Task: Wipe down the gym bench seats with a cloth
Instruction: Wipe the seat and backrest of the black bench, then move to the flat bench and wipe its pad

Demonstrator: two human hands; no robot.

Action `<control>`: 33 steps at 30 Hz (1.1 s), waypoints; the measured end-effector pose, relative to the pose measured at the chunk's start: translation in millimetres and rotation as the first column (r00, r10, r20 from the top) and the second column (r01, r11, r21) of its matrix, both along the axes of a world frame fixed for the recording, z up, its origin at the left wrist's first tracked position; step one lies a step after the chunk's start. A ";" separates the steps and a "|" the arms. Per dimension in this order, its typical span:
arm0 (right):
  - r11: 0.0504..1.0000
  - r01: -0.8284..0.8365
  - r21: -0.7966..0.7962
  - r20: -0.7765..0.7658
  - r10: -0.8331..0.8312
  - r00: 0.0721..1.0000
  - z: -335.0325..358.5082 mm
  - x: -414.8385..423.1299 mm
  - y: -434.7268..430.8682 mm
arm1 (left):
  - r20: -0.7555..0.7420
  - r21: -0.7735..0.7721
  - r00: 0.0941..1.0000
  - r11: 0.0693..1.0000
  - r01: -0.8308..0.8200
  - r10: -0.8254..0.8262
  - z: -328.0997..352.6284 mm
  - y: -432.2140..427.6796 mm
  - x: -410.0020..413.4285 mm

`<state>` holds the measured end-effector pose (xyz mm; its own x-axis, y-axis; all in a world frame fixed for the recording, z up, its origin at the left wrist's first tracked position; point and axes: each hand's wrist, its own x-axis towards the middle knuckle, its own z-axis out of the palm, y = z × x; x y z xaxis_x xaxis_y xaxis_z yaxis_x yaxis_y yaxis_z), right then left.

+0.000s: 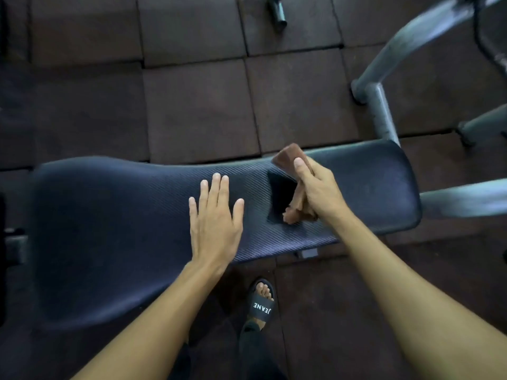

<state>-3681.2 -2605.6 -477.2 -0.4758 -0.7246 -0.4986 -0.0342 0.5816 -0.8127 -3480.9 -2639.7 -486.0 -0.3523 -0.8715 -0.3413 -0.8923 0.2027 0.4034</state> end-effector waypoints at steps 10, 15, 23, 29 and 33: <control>0.957 -0.228 -0.182 0.156 0.257 0.954 156.4 205.9 -82.8 | -0.089 -0.152 0.949 0.938 -0.312 0.301 157.1 -58.0 201.4; 0.878 -0.415 -0.240 0.202 0.463 0.863 247.3 383.3 -113.0 | -0.091 -0.256 0.910 0.874 -0.414 0.404 238.8 -67.4 359.6; 0.764 -0.562 -0.315 0.283 0.641 0.713 351.2 682.6 -121.2 | -0.082 -0.330 0.781 0.723 -0.607 0.619 346.4 -29.4 642.1; 0.681 -0.668 -0.300 0.351 0.730 0.587 389.2 859.2 -104.1 | -0.074 -0.325 0.662 0.609 -0.723 0.746 380.6 8.2 806.5; 0.635 -0.725 -0.267 0.345 0.766 0.543 381.3 948.0 -102.9 | -0.080 -0.288 0.593 0.551 -0.783 0.801 379.4 17.4 887.3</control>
